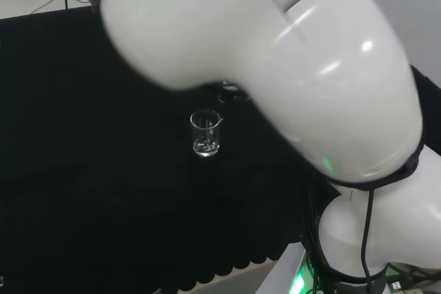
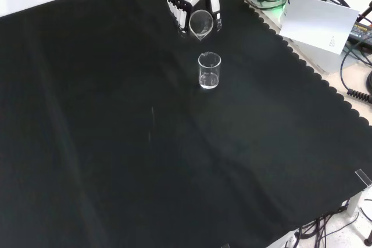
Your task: Pour the water from the handheld beaker into the one on the table.
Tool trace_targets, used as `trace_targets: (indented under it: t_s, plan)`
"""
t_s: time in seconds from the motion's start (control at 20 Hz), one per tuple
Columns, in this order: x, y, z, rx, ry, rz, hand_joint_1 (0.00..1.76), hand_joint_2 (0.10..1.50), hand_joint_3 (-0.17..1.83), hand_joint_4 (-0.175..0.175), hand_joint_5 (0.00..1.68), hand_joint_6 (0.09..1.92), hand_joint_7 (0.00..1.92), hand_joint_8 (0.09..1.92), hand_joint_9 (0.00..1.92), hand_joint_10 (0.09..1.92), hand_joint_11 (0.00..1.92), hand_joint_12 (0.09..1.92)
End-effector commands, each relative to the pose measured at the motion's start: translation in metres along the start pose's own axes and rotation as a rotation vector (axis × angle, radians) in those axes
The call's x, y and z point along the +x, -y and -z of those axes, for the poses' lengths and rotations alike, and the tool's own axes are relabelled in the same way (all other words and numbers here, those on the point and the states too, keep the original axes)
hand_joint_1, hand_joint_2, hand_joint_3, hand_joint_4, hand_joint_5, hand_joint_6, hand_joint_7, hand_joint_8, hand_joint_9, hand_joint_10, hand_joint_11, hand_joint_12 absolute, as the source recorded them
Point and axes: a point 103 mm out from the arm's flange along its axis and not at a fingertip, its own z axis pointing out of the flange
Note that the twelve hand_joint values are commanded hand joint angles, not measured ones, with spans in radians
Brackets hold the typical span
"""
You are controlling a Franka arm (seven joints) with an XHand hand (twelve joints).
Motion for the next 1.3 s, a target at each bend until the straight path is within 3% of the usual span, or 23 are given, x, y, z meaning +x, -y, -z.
trace_targets:
  t_s: [0.05,0.3,0.55,1.05,1.3]
  plan:
    - [-0.027,-0.011,-0.012,-0.204,-0.262,0.062,1.17,0.72,0.50,0.022,1.33,0.51,1.77,0.11,1.84,0.09,1.51,0.53]
    - [-0.038,-0.024,-0.015,-0.263,-0.385,0.091,1.17,0.73,0.50,0.034,1.32,0.52,1.76,0.11,1.82,0.09,1.50,0.53]
    - [-0.046,-0.037,-0.012,-0.318,-0.497,0.088,1.16,0.73,0.50,0.042,1.32,0.52,1.75,0.11,1.80,0.09,1.50,0.54]
    - [-0.064,-0.077,-0.026,-0.326,-0.595,0.068,1.16,0.73,0.49,0.049,1.32,0.53,1.74,0.10,1.78,0.09,1.49,0.54]
    - [-0.070,-0.096,-0.033,-0.328,-0.611,0.065,1.16,0.73,0.49,0.052,1.32,0.53,1.74,0.10,1.77,0.09,1.49,0.54]
